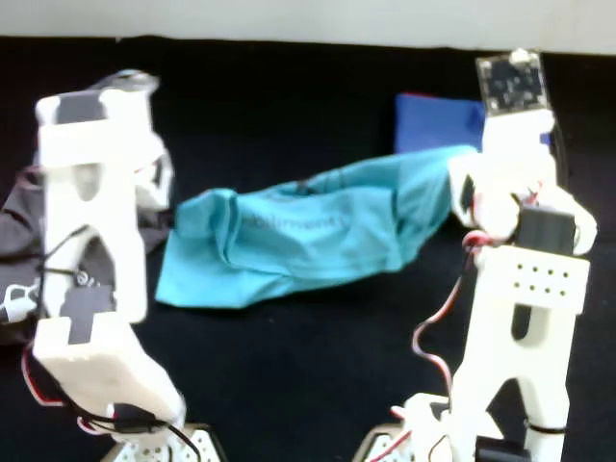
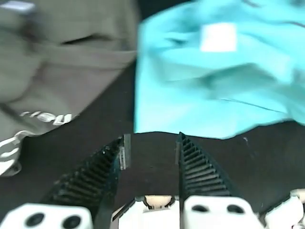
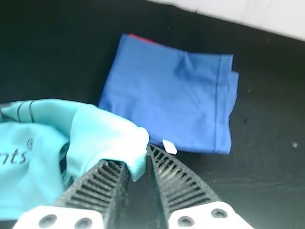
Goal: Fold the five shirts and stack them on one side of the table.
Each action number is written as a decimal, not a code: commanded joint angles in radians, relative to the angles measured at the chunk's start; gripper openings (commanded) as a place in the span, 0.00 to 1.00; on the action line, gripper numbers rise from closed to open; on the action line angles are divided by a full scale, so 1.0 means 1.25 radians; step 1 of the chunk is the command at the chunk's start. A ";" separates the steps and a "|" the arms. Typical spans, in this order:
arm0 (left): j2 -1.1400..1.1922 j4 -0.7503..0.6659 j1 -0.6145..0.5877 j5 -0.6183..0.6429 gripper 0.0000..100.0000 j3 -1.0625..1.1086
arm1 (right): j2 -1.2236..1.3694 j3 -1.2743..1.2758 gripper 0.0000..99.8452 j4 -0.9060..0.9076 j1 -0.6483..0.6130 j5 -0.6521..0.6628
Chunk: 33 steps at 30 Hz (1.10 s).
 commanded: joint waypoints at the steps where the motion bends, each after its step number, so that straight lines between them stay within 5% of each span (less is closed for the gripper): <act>1: -0.047 0.007 0.118 -0.011 0.16 -0.008 | -0.021 0.009 0.01 -0.004 0.007 0.011; 9: -0.003 -0.029 0.342 -0.109 0.16 0.056 | -0.021 0.010 0.01 -0.001 0.007 0.011; 33: 0.253 -0.284 0.190 -0.180 0.16 0.100 | -0.020 0.013 0.01 -0.001 0.007 0.012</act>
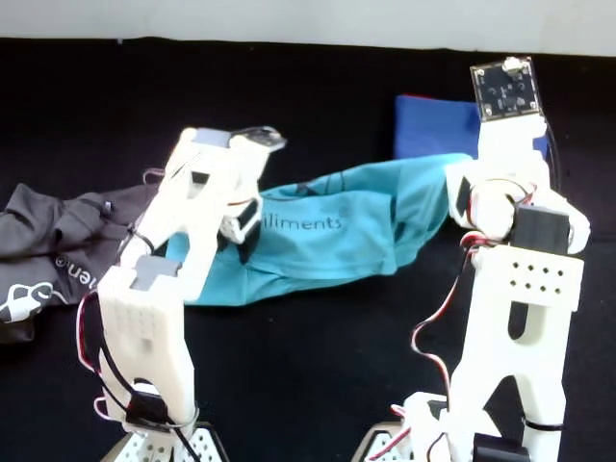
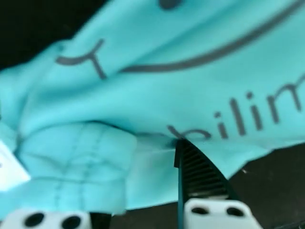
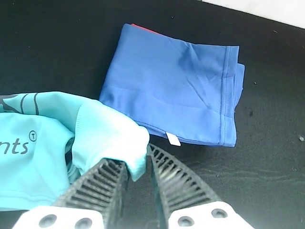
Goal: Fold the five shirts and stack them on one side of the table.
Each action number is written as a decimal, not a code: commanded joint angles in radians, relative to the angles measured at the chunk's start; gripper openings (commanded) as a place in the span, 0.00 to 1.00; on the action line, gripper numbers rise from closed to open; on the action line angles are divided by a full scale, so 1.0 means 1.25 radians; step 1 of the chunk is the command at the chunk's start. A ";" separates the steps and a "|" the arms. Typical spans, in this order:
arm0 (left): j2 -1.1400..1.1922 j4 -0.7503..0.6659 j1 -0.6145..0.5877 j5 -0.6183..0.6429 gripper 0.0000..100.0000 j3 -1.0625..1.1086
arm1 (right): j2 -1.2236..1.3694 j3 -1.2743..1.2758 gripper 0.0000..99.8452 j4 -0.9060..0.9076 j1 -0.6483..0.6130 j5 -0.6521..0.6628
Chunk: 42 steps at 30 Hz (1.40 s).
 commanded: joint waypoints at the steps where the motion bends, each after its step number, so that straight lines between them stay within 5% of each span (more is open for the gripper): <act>1: 0.007 -0.026 -0.021 -0.009 0.15 -0.004 | -0.020 0.001 0.01 -0.001 0.007 0.007; 5: 0.010 -0.027 -0.015 -0.006 0.00 -0.006 | -0.020 0.002 0.01 0.001 0.007 0.007; 9: -0.002 -0.007 -0.006 -0.004 0.01 -0.034 | -0.021 0.040 0.01 -0.004 0.007 0.007; 20: -0.195 0.290 -0.003 -0.002 0.01 -0.339 | -0.021 -0.044 0.01 -0.055 0.068 0.007; 32: -0.456 0.308 -0.002 0.053 0.01 -0.361 | -0.021 -0.401 0.01 -0.056 0.180 0.007; 36: -0.562 0.308 -0.002 0.145 0.01 -0.293 | -0.021 -0.509 0.01 -0.058 0.176 0.007; 42: -0.640 0.302 0.060 0.177 0.01 0.028 | -0.018 -0.500 0.01 -0.163 0.106 0.006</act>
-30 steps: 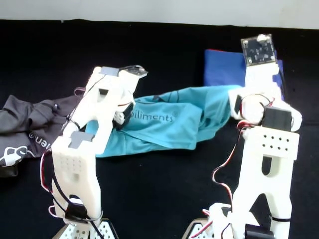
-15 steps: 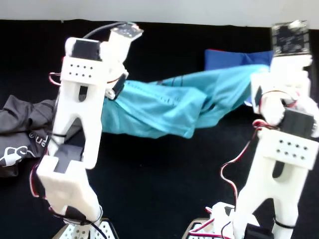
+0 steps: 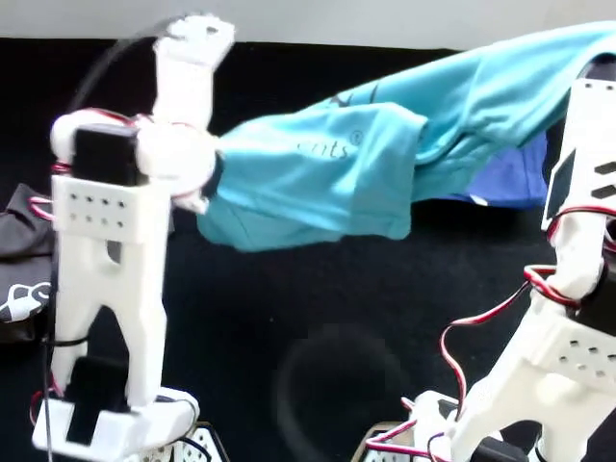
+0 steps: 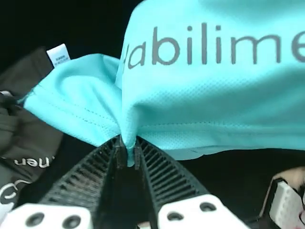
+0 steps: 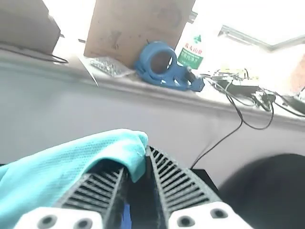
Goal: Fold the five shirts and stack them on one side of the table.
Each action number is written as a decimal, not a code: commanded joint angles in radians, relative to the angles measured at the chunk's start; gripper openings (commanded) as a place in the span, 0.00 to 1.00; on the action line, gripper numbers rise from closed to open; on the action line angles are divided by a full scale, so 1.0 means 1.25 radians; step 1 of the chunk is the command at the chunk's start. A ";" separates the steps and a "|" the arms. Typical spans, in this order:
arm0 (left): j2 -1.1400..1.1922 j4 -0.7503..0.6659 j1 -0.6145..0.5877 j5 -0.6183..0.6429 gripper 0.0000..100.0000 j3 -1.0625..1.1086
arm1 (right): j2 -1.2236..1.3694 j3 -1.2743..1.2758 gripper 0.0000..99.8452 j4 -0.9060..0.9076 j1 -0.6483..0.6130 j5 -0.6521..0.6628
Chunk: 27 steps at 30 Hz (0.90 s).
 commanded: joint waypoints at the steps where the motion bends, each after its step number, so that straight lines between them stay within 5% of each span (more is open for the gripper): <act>1: -0.040 -0.005 0.042 0.010 0.01 0.184 | -0.006 0.004 0.01 -0.067 -0.060 0.005; 10: -0.039 -0.279 -0.003 -0.050 0.01 0.555 | 0.125 0.186 0.01 -0.075 -0.233 0.001; 17: -0.039 -0.496 -0.182 -0.068 0.01 0.655 | 0.331 0.163 0.01 -0.079 -0.346 0.000; 23: -0.037 -0.527 -0.258 -0.070 0.10 0.703 | 0.535 0.048 0.01 -0.057 -0.396 0.000; 27: -0.039 -0.522 -0.287 -0.106 0.16 0.715 | 0.571 -0.037 0.11 0.056 -0.395 -0.002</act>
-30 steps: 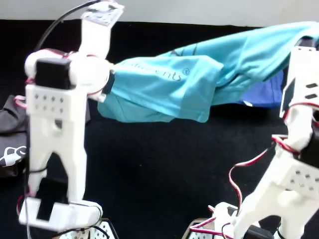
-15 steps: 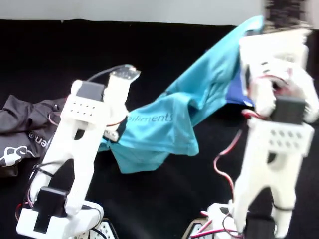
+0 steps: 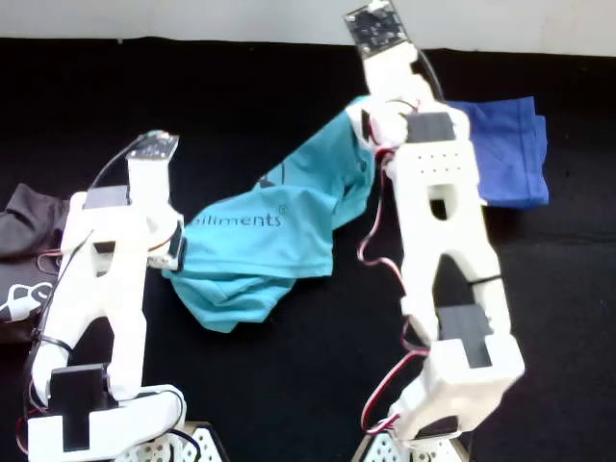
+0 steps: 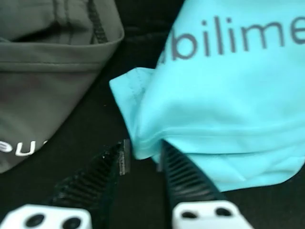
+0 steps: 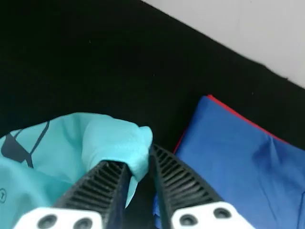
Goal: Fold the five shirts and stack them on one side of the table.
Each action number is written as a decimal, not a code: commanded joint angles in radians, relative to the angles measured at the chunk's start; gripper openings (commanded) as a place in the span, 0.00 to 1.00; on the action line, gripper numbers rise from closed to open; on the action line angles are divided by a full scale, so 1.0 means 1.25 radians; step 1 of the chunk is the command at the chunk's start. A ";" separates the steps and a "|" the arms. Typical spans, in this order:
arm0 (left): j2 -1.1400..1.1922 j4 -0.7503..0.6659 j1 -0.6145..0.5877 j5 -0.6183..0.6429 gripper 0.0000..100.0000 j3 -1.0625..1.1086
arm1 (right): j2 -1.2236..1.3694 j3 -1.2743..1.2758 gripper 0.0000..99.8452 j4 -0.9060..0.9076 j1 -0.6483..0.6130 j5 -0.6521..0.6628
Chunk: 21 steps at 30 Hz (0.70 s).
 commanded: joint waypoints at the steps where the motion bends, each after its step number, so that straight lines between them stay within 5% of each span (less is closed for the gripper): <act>1: -0.031 -0.004 -0.037 -0.021 0.16 -0.003 | 0.001 -0.109 0.14 0.109 -0.009 -0.009; 6: -0.031 0.014 -0.110 -0.021 0.15 -0.058 | 0.001 -0.260 0.17 0.312 -0.010 -0.101; 14: -0.019 0.026 -0.171 -0.069 0.15 -0.063 | 0.001 -0.366 0.17 0.515 -0.077 -0.109; 21: 0.104 -0.145 -0.157 -0.088 0.15 0.028 | 0.001 -0.363 0.17 0.612 -0.171 -0.113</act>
